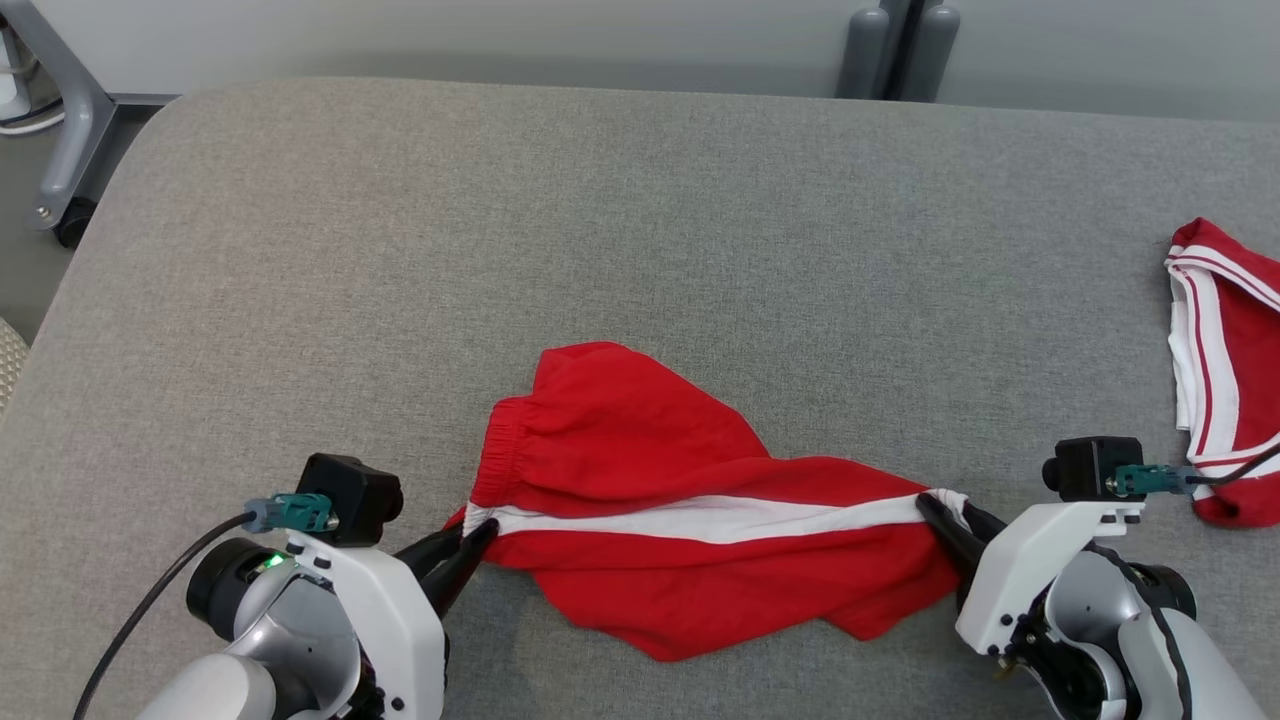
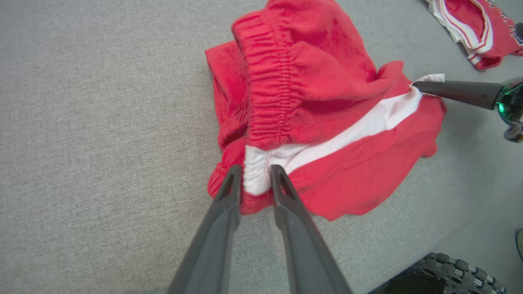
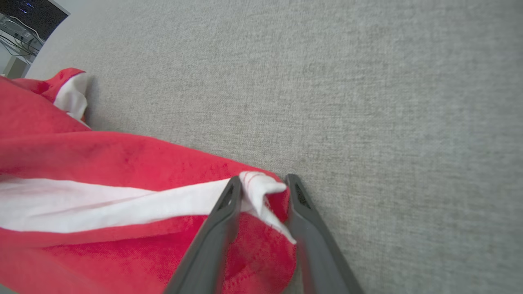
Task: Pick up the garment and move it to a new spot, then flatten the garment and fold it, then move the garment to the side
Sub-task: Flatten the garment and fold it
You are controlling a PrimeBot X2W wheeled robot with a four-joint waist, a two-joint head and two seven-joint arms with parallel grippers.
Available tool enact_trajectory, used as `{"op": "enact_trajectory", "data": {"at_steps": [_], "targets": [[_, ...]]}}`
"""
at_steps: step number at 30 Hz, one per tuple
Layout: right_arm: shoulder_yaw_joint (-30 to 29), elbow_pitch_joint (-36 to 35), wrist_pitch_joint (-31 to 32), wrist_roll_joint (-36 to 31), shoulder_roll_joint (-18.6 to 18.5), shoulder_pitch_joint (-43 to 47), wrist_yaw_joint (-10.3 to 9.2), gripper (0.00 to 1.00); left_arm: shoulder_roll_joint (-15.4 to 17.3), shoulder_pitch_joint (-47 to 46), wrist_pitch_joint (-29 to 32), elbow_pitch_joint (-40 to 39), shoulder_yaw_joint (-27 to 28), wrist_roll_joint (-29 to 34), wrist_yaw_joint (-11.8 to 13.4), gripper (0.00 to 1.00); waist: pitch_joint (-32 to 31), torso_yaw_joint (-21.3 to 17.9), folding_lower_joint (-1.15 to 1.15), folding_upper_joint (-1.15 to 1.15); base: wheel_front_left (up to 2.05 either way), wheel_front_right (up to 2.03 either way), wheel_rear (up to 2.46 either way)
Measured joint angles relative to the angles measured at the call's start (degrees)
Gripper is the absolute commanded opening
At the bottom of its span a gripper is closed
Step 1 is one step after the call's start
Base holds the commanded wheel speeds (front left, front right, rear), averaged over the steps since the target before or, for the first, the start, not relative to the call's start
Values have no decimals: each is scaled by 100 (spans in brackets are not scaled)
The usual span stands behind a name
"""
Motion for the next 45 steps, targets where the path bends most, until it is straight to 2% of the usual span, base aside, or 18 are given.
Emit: {"op": "enact_trajectory", "data": {"at_steps": [2, 3, 9, 14, 22, 26, 33, 36, 39, 45], "targets": [[41, 25, -15, 45, -8, -8, 0, 6, -1, -1, -14, -2, -4, -1, -21, 0, -13, -4, 0, 0, 0, 0, 0], [79, 32, -52, 51, -9, -12, 0, 0, -1, -1, -29, -1, -8, -1, -47, 0, -26, -6, 0, 0, 0, 0, 0], [162, 20, -361, 108, -48, 28, 0, 0, 3, 5, -65, -25, -24, -36, -54, 0, -221, -12, 0, 0, 0, 0, 0], [183, -293, -441, 324, -90, 99, 0, 0, 9, 84, -37, -272, 53, -258, -57, 0, -466, -37, 0, 0, 0, 0, 0], [49, -1314, 59, 566, -482, -76, 0, 0, 198, -466, 780, -363, 254, -1021, -308, 0, -628, -205, 0, 0, 0, 0, 0], [-216, -1628, 314, 571, -746, -431, 0, 0, 78, -1232, 1113, -49, 586, -1651, -388, 0, -488, -289, 0, 0, 0, 0, 0], [-460, -1931, 679, 614, -1065, -1615, 5, 0, -81, -2971, 1451, 868, 1032, -2168, -556, 0, 76, -444, 0, 0, 0, 0, 0], [-520, -1897, 709, 764, -1139, -2366, 5, 0, -205, -3828, 1462, 1304, 1072, -2148, -613, 0, 399, -509, 0, 0, 0, 0, 0], [-521, -1566, 722, 939, -1318, -3469, 5, 0, -381, -4935, 1473, 1889, 911, -1931, -742, 0, 862, -581, 0, 0, 0, 0, 0], [-325, -945, 321, 1065, -1593, -5207, 5, 0, -714, -6570, 1122, 2903, 802, -1733, -814, 0, 1541, -651, 0, 0, 0, 0, 0]]}}
